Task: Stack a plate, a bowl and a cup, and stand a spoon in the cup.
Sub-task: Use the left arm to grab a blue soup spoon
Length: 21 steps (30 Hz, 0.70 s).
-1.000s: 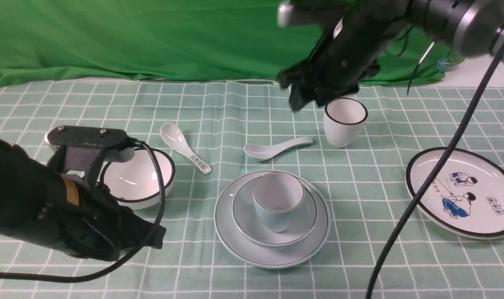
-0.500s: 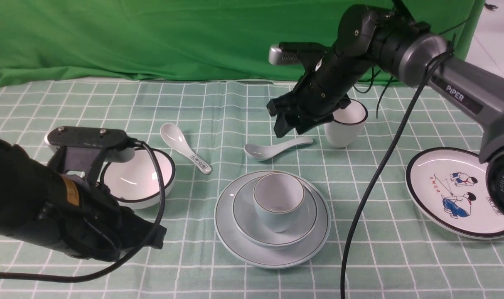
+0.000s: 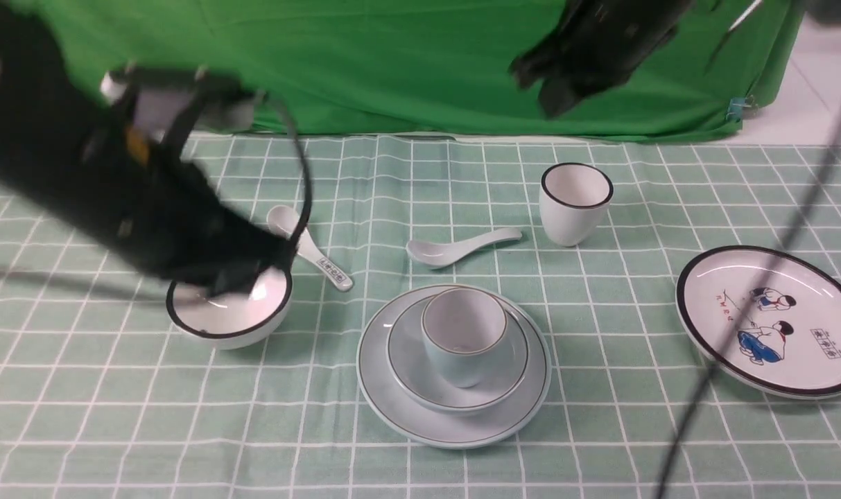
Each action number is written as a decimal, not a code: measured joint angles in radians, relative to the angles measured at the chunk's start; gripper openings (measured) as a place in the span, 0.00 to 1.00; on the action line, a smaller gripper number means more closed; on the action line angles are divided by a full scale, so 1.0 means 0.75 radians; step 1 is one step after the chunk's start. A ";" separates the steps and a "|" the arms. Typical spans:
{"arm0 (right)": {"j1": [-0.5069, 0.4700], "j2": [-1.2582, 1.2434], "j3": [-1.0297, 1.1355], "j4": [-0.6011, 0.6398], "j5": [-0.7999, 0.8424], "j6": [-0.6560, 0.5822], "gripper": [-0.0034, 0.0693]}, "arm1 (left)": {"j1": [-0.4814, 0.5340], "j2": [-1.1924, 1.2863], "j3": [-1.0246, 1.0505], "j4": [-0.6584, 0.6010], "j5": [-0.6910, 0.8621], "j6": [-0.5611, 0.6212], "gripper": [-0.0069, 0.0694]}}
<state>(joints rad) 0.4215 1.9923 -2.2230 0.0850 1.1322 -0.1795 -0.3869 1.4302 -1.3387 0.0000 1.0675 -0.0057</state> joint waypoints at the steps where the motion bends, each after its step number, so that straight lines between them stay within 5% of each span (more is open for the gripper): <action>1: 0.000 -0.087 0.048 -0.006 0.000 -0.003 0.09 | 0.000 0.062 -0.100 -0.020 0.021 0.042 0.10; 12: -0.128 -0.804 0.809 -0.084 -0.006 -0.005 0.08 | -0.025 0.912 -1.191 -0.243 0.179 0.443 0.10; 21: -0.307 -1.068 1.093 -0.097 -0.032 0.011 0.08 | -0.143 1.275 -1.478 -0.238 0.091 0.567 0.10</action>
<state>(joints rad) 0.1916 1.1912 -1.4029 0.0121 1.1078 -0.1712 -0.4945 2.3866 -2.4472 -0.1784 1.1356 0.4194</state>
